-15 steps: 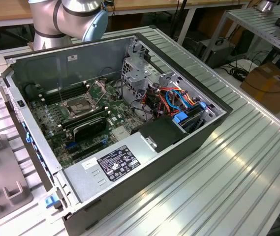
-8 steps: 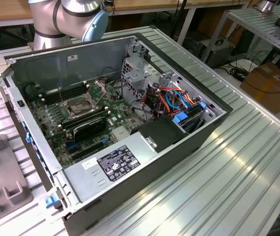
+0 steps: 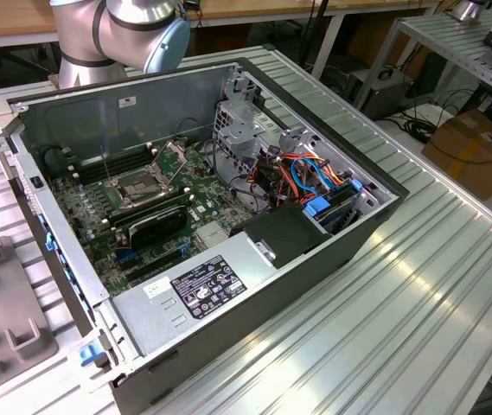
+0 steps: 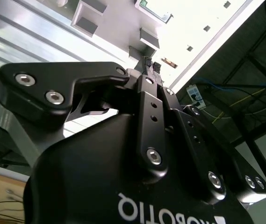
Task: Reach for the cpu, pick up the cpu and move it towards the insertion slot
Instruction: 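Reach for the cpu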
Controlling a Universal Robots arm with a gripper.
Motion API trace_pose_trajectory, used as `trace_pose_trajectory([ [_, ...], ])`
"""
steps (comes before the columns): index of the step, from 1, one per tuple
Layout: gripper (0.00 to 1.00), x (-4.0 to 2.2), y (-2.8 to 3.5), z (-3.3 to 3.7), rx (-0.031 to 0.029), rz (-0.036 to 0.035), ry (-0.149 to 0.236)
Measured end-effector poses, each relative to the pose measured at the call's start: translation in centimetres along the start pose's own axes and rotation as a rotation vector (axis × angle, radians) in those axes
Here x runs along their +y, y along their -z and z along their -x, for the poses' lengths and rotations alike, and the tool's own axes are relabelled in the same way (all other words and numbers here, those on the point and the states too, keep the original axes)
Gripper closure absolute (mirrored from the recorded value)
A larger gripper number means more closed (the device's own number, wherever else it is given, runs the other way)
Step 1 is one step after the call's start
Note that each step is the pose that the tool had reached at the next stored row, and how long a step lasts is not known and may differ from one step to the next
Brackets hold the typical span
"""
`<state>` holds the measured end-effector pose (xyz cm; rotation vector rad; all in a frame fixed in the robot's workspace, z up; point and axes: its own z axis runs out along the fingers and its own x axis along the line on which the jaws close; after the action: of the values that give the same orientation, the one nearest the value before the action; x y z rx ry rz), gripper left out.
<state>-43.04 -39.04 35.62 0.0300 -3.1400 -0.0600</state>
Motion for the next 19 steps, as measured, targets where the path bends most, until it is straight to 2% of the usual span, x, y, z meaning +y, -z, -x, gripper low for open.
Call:
trace_pose_trajectory([
  [12, 0.89, -0.39, -0.16, -2.02, 0.0001, 0.0, 0.0],
  [19, 0.89, -0.39, -0.16, -2.15, 0.0001, 0.0, 0.0],
])
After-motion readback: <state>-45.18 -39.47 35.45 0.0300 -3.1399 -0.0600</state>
